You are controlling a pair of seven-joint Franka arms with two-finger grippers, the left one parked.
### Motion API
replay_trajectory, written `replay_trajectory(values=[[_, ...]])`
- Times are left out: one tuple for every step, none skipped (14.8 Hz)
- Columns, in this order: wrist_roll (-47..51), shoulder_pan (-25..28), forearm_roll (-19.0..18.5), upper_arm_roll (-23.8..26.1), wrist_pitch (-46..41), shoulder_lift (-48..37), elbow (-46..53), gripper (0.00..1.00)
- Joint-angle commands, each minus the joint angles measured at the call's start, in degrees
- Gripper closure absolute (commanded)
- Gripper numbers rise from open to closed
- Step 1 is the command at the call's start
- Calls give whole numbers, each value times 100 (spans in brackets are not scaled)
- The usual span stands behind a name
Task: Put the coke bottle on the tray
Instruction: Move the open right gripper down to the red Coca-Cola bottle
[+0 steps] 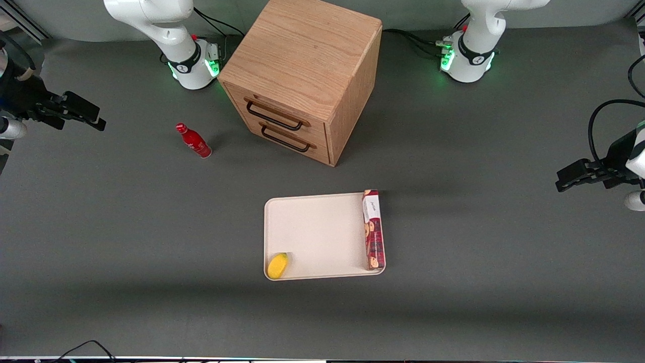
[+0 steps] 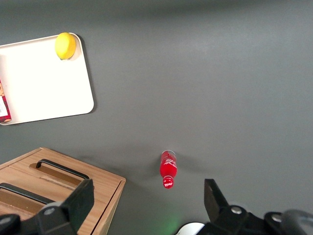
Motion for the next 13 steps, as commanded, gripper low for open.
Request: replay_trajectory(values=[[-31, 29, 11, -13, -235, -11, 168, 0], [-31, 29, 11, -13, -262, -11, 150, 0], [-23, 21, 20, -4, -341, -3, 133, 0], [-31, 29, 20, 13, -533, -3, 89, 0], [-49, 29, 20, 57, -683, -72, -199, 0], [-49, 29, 11, 84, -606, -203, -567, 0], [-40, 38, 11, 162, -431, -379, -1040, 0], [3, 30, 2, 276, -107, -641, -1593, 0], [30, 29, 11, 321, 244, -870, -2164, 0], [30, 29, 11, 347, 665, -1116, -2779, 0], [30, 29, 11, 400, 1191, -1371, -3473, 0], [39, 29, 11, 426, 1753, -1669, -4176, 0], [39, 29, 20, 444, 2351, -1907, -4853, 0]])
